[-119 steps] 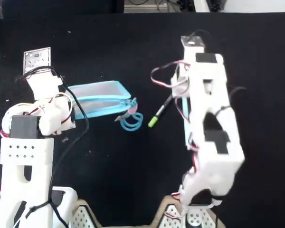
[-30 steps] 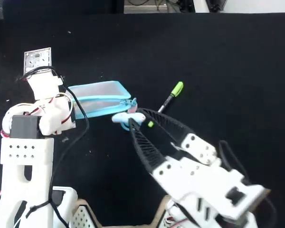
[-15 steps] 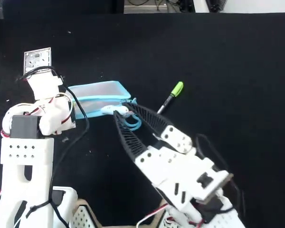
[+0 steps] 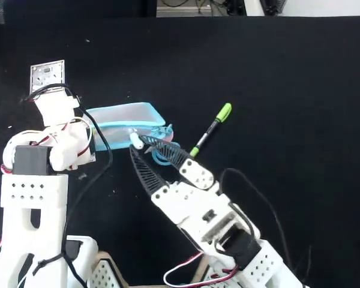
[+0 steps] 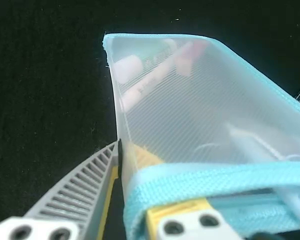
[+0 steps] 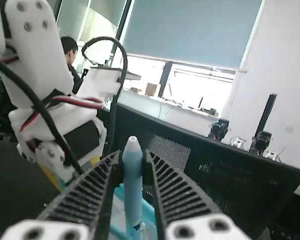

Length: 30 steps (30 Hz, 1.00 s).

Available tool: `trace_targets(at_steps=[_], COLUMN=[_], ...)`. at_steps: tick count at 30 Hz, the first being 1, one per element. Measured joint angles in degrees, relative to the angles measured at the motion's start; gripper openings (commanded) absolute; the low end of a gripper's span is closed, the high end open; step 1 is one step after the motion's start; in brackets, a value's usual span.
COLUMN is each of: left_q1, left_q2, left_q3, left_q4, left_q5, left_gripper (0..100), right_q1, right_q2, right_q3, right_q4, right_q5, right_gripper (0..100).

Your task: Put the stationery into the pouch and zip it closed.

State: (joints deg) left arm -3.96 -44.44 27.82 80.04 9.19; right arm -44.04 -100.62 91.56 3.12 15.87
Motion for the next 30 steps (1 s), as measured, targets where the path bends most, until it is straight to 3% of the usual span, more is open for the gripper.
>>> trace_targets(at_steps=[5,10,21,26,30], left_q1=[0.00,0.00,0.00,0.00,0.00], left_q2=[0.00,0.00,0.00,0.00,0.00], left_q3=[0.00,0.00,0.00,0.00,0.00], left_q4=[0.00,0.00,0.00,0.00,0.00], left_q5=[0.00,0.00,0.00,0.00,0.00], left_gripper=[3,3,3,3,3], right_q1=[0.18,0.18,0.62,10.64,22.24], right_q2=[0.00,3.16,26.55,27.08,26.64], right_q3=[-6.24,-18.29,-37.98,-46.86,-49.14], right_q4=[13.80,27.52,33.76,44.04,51.52], right_q5=[-0.09,-4.75,-5.63,-6.24,-11.60], right_gripper=[11.3,12.0,12.0,12.1,12.3])
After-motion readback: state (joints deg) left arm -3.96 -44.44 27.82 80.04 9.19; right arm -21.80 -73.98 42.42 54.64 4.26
